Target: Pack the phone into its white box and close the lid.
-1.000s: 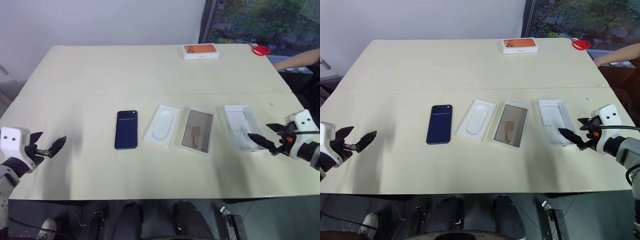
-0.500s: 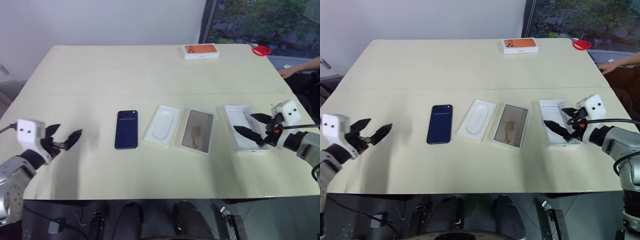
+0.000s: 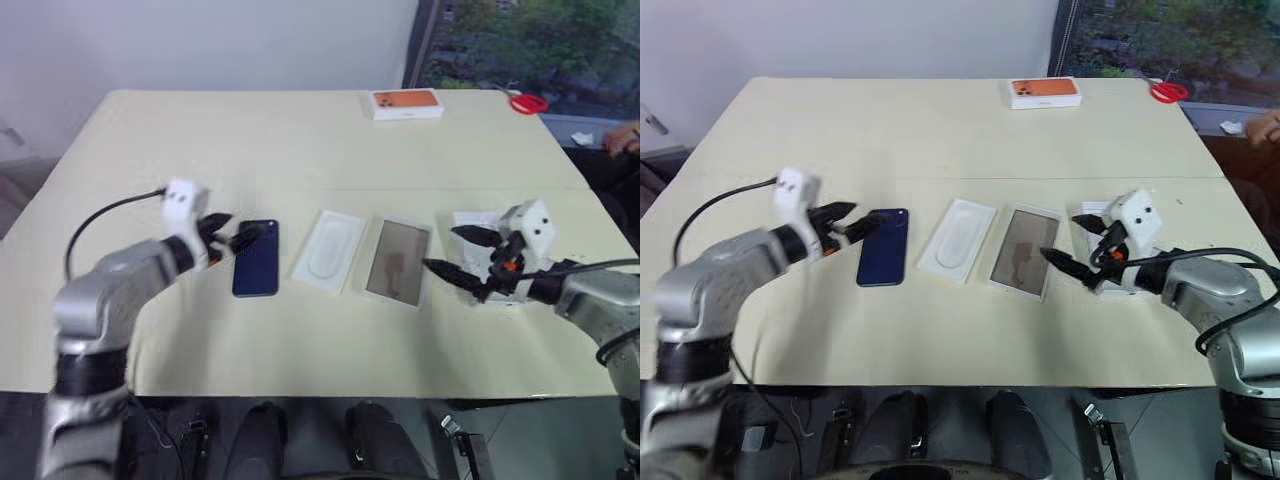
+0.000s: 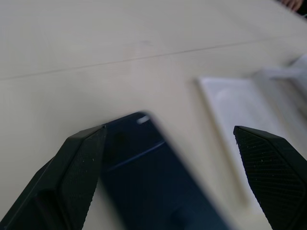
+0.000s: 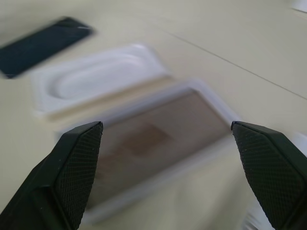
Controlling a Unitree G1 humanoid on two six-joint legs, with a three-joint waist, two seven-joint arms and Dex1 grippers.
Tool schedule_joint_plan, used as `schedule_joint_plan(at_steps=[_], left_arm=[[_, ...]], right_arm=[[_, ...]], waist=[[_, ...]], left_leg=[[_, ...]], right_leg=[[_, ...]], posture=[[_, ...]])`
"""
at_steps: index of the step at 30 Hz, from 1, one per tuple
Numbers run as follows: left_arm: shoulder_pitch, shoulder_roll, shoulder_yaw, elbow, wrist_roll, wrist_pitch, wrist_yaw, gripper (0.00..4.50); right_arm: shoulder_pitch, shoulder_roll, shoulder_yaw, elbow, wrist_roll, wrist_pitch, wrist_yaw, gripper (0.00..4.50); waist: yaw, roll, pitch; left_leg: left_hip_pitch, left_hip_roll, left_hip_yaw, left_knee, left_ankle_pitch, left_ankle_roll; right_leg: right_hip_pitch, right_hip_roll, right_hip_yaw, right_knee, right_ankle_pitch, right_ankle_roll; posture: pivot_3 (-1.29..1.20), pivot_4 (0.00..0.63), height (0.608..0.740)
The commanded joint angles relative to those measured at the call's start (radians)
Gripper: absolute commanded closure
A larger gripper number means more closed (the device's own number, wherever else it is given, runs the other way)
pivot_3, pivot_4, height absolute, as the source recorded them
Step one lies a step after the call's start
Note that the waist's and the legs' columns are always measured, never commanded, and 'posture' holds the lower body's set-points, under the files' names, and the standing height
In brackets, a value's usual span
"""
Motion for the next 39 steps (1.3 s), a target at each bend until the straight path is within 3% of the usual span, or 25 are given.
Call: schedule_joint_plan(at_steps=[1, 8, 21, 25, 31, 39], left_arm=[[-0.063, -0.027, -0.022, 0.011, -0.018, 0.138, 0.053, 0.05], [-0.232, -0.117, -0.1, 0.126, 0.024, 0.393, 0.126, 0.05], [-0.277, -0.212, -0.118, 0.212, 0.063, 0.481, 0.121, 0.05], [-0.273, -0.235, -0.105, 0.237, 0.076, 0.479, 0.122, 1.41], [-0.272, -0.227, -0.079, 0.262, 0.098, 0.466, 0.126, 4.39], [-0.286, -0.199, 0.109, 0.259, 0.052, 0.491, 0.083, 4.46]], right_arm=[[0.007, 0.003, -0.018, -0.06, 0.032, 0.013, -0.018, 0.02], [0.062, 0.019, -0.012, -0.136, 0.054, 0.032, -0.054, 0.02], [0.097, 0.006, -0.042, -0.153, 0.058, 0.027, -0.079, 0.02], [0.111, 0.01, -0.053, -0.161, 0.056, 0.027, -0.092, 0.0], [0.128, 0.015, -0.052, -0.176, 0.058, 0.027, -0.106, 0.0], [0.144, 0.021, -0.045, -0.175, 0.057, 0.02, -0.112, 0.0]], waist=[[-0.005, 0.0, 0.0], [-0.002, 0.0, 0.0], [-0.002, 0.0, 0.0], [0.0, 0.0, 0.0], [-0.001, 0.0, 0.0], [-0.004, 0.0, 0.0]], left_leg=[[0.0, 0.0, 0.0, 0.0, 0.0, 0.001], [0.001, 0.0, -0.001, 0.0, -0.001, 0.001], [0.001, -0.001, -0.001, -0.001, -0.001, 0.001], [0.001, -0.001, -0.001, 0.0, -0.001, 0.001], [0.001, -0.001, -0.001, -0.001, -0.001, 0.001], [0.001, -0.001, -0.001, -0.001, -0.001, 0.001]], right_leg=[[0.0, 0.0, 0.0, 0.0, 0.0, 0.0], [0.0, 0.001, 0.001, 0.001, 0.0, 0.0], [-0.001, 0.001, 0.001, 0.001, 0.0, 0.0], [0.0, 0.001, 0.001, 0.001, 0.0, 0.0], [0.0, 0.0, 0.001, 0.001, 0.0, 0.0], [0.0, 0.001, 0.001, 0.001, 0.0, 0.0]], posture=[[0.0, 0.15, 0.726], [0.0, 0.15, 0.726], [0.0, 0.15, 0.726], [0.0, 0.15, 0.726], [0.0, 0.15, 0.726], [0.0, 0.15, 0.726]])
